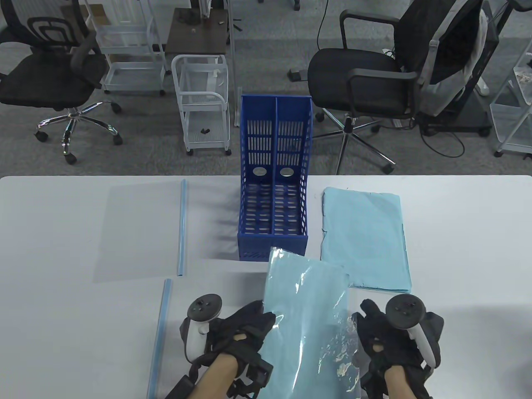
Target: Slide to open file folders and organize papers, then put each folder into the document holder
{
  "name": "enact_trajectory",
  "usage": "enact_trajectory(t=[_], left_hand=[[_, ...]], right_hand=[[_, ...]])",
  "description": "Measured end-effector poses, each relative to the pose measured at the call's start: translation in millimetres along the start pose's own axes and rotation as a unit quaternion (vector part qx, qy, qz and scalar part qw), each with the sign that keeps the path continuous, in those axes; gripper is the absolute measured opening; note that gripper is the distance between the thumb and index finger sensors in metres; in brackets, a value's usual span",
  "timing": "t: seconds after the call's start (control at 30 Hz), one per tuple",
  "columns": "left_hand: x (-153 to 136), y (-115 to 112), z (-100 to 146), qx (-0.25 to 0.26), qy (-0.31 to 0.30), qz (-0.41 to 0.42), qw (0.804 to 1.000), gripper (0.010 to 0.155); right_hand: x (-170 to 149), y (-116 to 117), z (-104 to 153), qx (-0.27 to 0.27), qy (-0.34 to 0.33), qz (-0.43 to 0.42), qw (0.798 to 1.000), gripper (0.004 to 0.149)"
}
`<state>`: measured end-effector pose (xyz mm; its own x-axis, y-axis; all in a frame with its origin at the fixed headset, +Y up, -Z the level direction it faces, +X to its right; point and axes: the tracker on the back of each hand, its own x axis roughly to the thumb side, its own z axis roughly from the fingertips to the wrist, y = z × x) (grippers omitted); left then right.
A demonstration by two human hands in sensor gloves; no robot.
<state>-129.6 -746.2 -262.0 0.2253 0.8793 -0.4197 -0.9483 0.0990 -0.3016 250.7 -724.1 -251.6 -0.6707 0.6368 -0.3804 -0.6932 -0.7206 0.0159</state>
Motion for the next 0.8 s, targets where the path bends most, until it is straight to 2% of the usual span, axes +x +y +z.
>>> enact_trajectory(t=[0.07, 0.1, 0.13, 0.2, 0.27, 0.33, 0.37, 0.43, 0.5, 0.57, 0.67, 0.73, 0.8], left_hand=[[10.6, 17.7, 11.3, 0.004, -0.050, -0.008, 0.999, 0.045], [16.4, 27.4, 16.8, -0.002, -0.078, -0.010, 0.997, 0.045], [20.4, 33.7, 19.9, -0.011, -0.106, -0.012, 0.994, 0.045], [27.9, 44.1, 26.2, -0.043, -0.157, -0.017, 0.987, 0.044], [31.9, 48.2, 29.5, -0.071, -0.206, -0.011, 0.976, 0.044], [33.2, 49.0, 33.1, -0.103, -0.249, 0.004, 0.963, 0.043], [32.9, 48.7, 34.0, -0.113, -0.267, 0.009, 0.957, 0.043], [28.9, 47.2, 36.2, -0.138, -0.305, 0.010, 0.942, 0.043], [24.7, 45.1, 36.8, -0.150, -0.336, -0.008, 0.930, 0.043], [22.5, 42.9, 40.4, -0.159, -0.350, -0.034, 0.922, 0.042], [19.0, 42.3, 48.3, -0.159, -0.373, -0.060, 0.912, 0.042], [15.5, 44.5, 50.8, -0.147, -0.377, -0.058, 0.913, 0.042], [10.4, 47.4, 52.5, -0.114, -0.377, -0.045, 0.918, 0.043]], right_hand=[[-3.7, -4.8, 1.6, -0.005, -0.030, -0.110, 0.993, 0.069], [-3.7, -2.5, 0.8, 0.017, -0.061, -0.185, 0.981, 0.074], [-1.5, 2.6, -0.9, 0.056, -0.094, -0.242, 0.964, 0.079], [4.9, 16.9, -2.6, 0.130, -0.124, -0.303, 0.936, 0.088], [12.5, 31.4, -4.1, 0.165, -0.142, -0.298, 0.929, 0.097], [19.2, 46.6, -5.3, 0.180, -0.144, -0.277, 0.933, 0.104], [21.3, 52.1, -6.6, 0.194, -0.156, -0.280, 0.927, 0.106], [25.6, 62.1, -8.8, 0.241, -0.162, -0.333, 0.897, 0.107], [26.1, 69.8, -10.7, 0.265, -0.148, -0.374, 0.876, 0.107], [25.2, 76.9, -12.8, 0.287, -0.141, -0.365, 0.874, 0.107], [27.0, 82.6, -13.8, 0.320, -0.155, -0.385, 0.852, 0.098], [31.4, 78.8, -11.3, 0.311, -0.173, -0.416, 0.837, 0.069], [37.4, 69.2, -3.4, 0.266, -0.204, -0.439, 0.834, 0.044]])
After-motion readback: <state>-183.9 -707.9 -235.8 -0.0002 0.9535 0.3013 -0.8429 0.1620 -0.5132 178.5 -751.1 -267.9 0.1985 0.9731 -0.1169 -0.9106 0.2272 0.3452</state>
